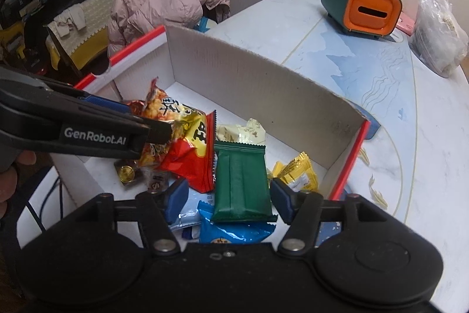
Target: Organize snacks
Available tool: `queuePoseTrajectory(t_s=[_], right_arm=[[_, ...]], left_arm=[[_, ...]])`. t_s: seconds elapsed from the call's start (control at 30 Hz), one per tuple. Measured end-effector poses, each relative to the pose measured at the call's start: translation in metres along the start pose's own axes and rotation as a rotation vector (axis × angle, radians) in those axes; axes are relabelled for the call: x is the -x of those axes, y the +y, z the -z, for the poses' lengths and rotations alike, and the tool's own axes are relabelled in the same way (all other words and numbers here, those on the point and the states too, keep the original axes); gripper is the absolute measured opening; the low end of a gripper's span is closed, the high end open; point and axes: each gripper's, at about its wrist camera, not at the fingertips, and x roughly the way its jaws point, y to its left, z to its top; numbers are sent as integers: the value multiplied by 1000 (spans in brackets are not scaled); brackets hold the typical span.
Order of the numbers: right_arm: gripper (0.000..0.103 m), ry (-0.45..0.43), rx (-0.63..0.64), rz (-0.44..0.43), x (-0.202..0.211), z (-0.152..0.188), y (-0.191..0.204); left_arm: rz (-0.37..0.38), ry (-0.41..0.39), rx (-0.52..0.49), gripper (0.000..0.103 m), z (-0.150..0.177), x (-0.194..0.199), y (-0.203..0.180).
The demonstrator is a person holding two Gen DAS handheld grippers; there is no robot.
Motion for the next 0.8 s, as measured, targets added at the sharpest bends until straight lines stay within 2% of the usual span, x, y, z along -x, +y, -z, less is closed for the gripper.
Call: queuePoseTrajectory(t_s=[0.17,0.33,0.8], right_arm=[[64,-32,-18,-8,19,4,-4],[71,-75,-37,-22,40,7,-8],[91,-206,-118,-75,93,23,-27]], left_arm=[[10,-35,-15,56,3,16,-5],[21,-68,-29,58,8,32,-13],[44,-163,-48,71,18,78,-30]])
